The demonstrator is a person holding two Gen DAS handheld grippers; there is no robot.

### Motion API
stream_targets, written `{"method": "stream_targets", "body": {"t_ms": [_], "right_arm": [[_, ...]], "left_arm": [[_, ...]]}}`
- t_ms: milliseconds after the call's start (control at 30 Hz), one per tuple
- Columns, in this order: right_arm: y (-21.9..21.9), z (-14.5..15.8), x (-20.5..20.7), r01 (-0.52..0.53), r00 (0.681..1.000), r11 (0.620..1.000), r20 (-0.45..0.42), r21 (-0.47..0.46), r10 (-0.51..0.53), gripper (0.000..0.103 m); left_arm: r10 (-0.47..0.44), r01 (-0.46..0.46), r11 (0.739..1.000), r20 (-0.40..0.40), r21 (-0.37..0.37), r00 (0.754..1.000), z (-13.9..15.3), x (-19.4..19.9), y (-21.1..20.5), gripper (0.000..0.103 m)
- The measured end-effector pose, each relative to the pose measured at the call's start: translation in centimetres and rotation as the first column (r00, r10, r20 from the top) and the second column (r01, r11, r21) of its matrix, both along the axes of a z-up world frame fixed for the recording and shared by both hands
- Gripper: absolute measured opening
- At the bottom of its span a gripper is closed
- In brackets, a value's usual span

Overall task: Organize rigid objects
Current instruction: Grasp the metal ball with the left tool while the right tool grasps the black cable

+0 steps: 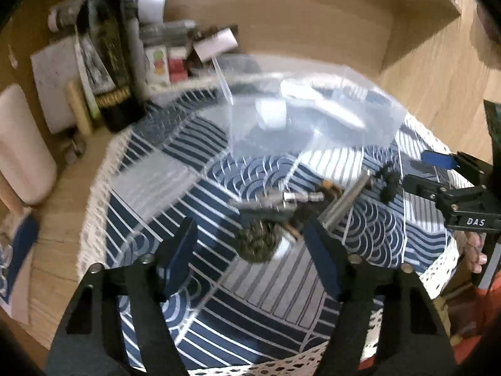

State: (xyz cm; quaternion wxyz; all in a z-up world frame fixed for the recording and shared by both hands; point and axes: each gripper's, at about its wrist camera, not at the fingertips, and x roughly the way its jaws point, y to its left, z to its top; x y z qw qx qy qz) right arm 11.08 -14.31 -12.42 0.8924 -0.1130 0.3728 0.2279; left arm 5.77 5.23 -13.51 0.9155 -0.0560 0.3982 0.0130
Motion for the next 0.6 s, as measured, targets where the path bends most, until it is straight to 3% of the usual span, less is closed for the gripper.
{"method": "stream_targets", "body": {"t_ms": [67,233,333,367,600], "right_arm": [[0.4,-0.7,0.4,-0.016,0.999,1.0,-0.034,-0.006,0.015,0.087],[1.2,-1.8,0.7,-0.027,0.998,0.999,-0.062,-0.02,0.025,0.084],[1.4,-2.1,0.8,-0.033,0.997,0.999,-0.068,-0.026,0.031,0.064],[1.4,-2.2,0.8,-0.038,0.996,0.999,-0.077,-0.026,0.036,0.058],[0.5,-1.2,-0.1,-0.003,1.0,1.0,-0.023,0.007,0.004,0.057]], "left_arm": [[-0.003,0.003,1.0,-0.017,-0.003,1.0,-0.6,0.2,-0.1,0.059],[-0.009,0.008,1.0,-0.02,-0.026,1.0,-1.2,0.6,0.0,0.05],[-0.016,0.016,0.999,-0.01,-0.031,1.0,-1.2,0.8,0.0,0.031],[-0.015,0.015,1.0,-0.011,-0.025,1.0,-1.2,0.9,0.0,0.031],[-0.008,0.008,1.0,0.026,0.004,1.0,-0.4,-0.1,-0.4,0.029]]}}
